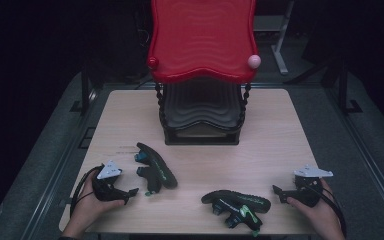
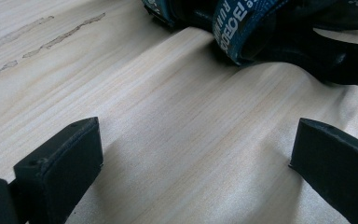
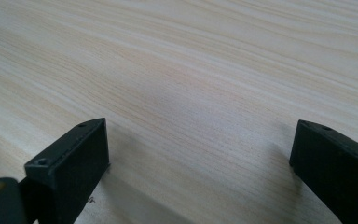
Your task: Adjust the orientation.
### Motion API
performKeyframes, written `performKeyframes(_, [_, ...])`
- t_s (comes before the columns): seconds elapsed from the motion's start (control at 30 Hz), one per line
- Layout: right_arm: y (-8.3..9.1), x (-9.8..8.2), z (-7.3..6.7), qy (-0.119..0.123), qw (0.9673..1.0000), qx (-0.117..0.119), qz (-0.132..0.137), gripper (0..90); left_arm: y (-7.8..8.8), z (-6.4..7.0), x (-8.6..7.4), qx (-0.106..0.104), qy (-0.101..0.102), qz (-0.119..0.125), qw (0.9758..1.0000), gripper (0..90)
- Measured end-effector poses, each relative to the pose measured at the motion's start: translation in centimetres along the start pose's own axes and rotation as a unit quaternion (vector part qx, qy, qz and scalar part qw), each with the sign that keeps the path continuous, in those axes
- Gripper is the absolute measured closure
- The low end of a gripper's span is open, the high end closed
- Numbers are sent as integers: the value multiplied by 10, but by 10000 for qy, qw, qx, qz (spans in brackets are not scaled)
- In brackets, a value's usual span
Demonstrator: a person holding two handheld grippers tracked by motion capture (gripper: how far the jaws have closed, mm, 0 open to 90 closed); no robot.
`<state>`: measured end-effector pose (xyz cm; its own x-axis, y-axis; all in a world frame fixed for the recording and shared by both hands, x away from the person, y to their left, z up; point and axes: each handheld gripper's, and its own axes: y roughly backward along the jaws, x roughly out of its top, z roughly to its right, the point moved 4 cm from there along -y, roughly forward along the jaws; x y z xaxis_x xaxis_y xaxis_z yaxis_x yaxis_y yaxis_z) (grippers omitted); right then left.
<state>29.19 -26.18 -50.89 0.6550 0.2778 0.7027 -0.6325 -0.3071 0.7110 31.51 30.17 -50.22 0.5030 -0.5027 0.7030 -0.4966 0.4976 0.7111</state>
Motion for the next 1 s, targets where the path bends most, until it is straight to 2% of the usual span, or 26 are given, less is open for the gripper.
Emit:
performKeyframes(0.27, [0,0,0,5,10000,0,0,37,0,0,0,27,17,5,10000,13])
performKeyframes(0.37, [0,0,0,10,10000,-3,3,37,2,0,0,41,25,14,10000,52])
performKeyframes(0.5, [0,0,0,-3,10000,-6,1,37,7,0,2,0,6,-62,10000,205])
performKeyframes(0.53, [1,-1,0,-10,10000,-4,-2,37,9,0,3,-67,-11,-74,9999,252])
performKeyframes(0.57, [1,-1,0,-10,10000,-5,-2,37,11,0,4,-99,-65,-34,9999,322])
performKeyframes(0.77, [1,-1,-1,-24,10000,-14,-5,37,19,5,15,-150,-286,349,9989,446])
performKeyframes(0.83, [1,-1,-1,-24,10000,-13,-5,36,19,7,20,-170,-353,471,9981,474])
performKeyframes(0.9, [1,-1,-1,-23,10000,-14,-5,36,18,9,25,-304,-321,616,9971,484])
performKeyframes(1.0, [1,-1,-1,-26,10000,-14,-5,36,11,11,29,-450,-432,591,9963,498])
